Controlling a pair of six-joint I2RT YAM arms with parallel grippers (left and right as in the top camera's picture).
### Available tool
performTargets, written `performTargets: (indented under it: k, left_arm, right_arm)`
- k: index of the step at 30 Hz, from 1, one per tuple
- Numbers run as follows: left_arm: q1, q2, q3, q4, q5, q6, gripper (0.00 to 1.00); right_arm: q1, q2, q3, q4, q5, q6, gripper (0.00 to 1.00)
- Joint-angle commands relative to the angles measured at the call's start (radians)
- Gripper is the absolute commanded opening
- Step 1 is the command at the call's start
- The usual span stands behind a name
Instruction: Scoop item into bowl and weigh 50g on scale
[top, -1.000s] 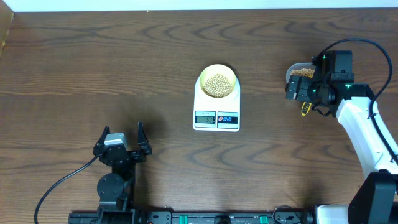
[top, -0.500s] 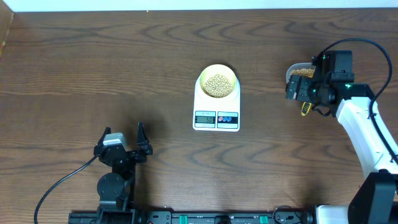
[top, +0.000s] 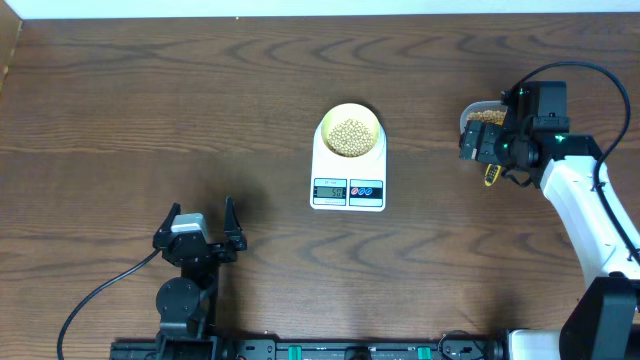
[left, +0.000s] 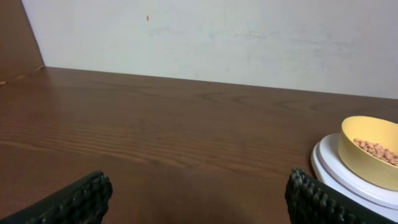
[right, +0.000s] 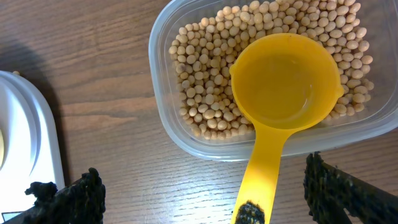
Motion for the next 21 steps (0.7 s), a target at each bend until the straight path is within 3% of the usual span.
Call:
performTargets:
  k: [1,21]
  left_arm:
    - [0.005,-0.009,-0.016,-0.049,0.0,0.02,0.91]
    - [0.005,-0.009,-0.016,-0.045,0.01,0.012,0.91]
  right_arm:
    - [-0.002,0.005,0.005,-0.001,-0.005,-0.014,0.99]
    - [-0.002,0.005,0.005,-0.001,-0.005,-0.014,0.99]
